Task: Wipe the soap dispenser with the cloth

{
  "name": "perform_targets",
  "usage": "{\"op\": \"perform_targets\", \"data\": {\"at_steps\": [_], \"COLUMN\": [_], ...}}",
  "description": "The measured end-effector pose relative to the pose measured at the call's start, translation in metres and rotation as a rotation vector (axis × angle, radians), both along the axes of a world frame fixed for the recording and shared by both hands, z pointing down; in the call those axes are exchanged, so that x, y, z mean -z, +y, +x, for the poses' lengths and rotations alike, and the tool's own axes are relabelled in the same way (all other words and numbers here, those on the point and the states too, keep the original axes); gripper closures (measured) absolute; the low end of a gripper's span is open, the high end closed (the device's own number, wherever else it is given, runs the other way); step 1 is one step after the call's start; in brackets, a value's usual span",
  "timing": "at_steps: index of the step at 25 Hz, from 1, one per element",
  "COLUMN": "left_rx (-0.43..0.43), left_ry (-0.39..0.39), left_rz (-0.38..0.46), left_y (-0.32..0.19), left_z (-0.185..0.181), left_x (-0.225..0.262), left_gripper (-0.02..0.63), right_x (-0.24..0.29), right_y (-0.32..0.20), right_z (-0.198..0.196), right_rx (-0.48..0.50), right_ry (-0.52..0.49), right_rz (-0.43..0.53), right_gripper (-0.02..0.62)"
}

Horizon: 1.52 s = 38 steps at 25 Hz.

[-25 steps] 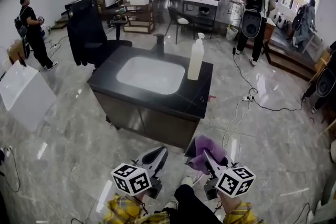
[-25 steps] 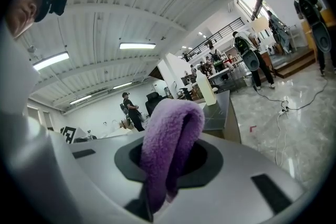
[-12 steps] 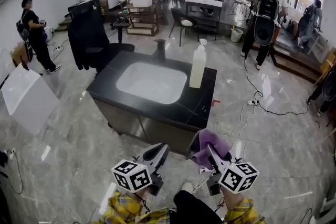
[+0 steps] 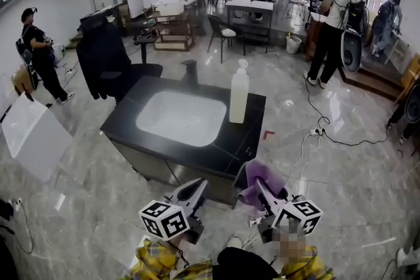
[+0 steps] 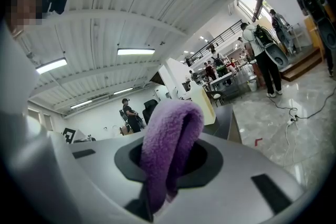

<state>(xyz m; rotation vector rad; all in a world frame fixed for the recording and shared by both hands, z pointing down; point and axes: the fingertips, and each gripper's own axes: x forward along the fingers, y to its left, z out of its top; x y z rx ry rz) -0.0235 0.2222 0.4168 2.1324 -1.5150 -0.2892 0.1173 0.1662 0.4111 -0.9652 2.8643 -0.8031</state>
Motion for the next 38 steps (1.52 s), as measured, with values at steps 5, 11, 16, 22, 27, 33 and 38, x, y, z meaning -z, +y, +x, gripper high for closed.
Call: {"op": "perform_targets", "data": {"at_steps": [5, 11, 16, 22, 27, 33, 38], "left_rx": [-0.004, -0.007, -0.013, -0.026, -0.050, -0.126, -0.180], "left_ry": [-0.007, -0.009, -0.008, -0.012, -0.024, -0.026, -0.018], "left_rz": [0.005, 0.005, 0.005, 0.034, 0.052, 0.044, 0.054], "left_y": [-0.047, -0.096, -0.128, -0.155, -0.187, -0.233, -0.272], "left_z": [0.001, 0.008, 0.010, 0.003, -0.008, -0.027, -0.046], "left_x": [0.003, -0.004, -0.002, 0.006, 0.009, 0.002, 0.002], "left_gripper": [0.591, 0.591, 0.591, 0.591, 0.591, 0.591, 0.591], "right_x": [0.001, -0.010, -0.014, -0.009, -0.009, -0.009, -0.007], "right_y": [-0.040, -0.078, -0.103, -0.120, -0.141, -0.175, -0.203], "right_z": [-0.003, -0.004, -0.004, -0.004, -0.007, -0.030, -0.048], "right_rx": [0.008, 0.034, 0.029, 0.010, -0.028, -0.091, -0.150], "right_ry": [-0.001, 0.007, -0.001, 0.001, 0.012, 0.011, 0.004], "right_rz": [0.008, 0.007, -0.007, 0.011, 0.022, 0.030, 0.035], "right_gripper": [0.522, 0.520, 0.522, 0.522, 0.522, 0.522, 0.522]}}
